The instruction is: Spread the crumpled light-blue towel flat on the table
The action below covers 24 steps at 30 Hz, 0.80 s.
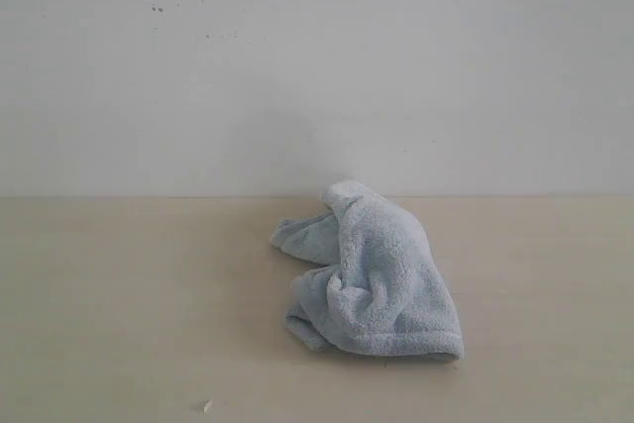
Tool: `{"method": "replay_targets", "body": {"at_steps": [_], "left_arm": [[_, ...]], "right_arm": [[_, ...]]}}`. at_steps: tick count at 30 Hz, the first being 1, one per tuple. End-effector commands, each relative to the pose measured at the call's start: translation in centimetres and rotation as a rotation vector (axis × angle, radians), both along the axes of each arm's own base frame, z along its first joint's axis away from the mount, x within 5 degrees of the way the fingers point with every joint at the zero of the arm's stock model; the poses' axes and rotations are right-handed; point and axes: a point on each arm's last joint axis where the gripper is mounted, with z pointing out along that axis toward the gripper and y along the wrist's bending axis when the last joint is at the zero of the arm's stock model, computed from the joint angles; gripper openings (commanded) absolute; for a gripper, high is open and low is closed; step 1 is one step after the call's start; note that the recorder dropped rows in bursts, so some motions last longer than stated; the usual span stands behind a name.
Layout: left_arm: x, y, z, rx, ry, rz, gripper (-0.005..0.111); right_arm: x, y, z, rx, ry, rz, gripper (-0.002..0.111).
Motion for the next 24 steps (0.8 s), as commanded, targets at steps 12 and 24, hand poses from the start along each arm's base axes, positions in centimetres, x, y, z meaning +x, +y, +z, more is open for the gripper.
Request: {"method": "replay_targets", "body": {"at_steps": [12,24], "left_arm": [[0.0,0.0,0.0,0.004,-0.01,-0.007,0.004],[0.0,0.0,0.0,0.003,-0.009,-0.007,0.004]], "right_arm": [[0.0,0.0,0.7,-0.17,-0.107,0.009,0.0],[-0.2,-0.2,2.8,0.647,-0.214,0.018,0.0]]}}
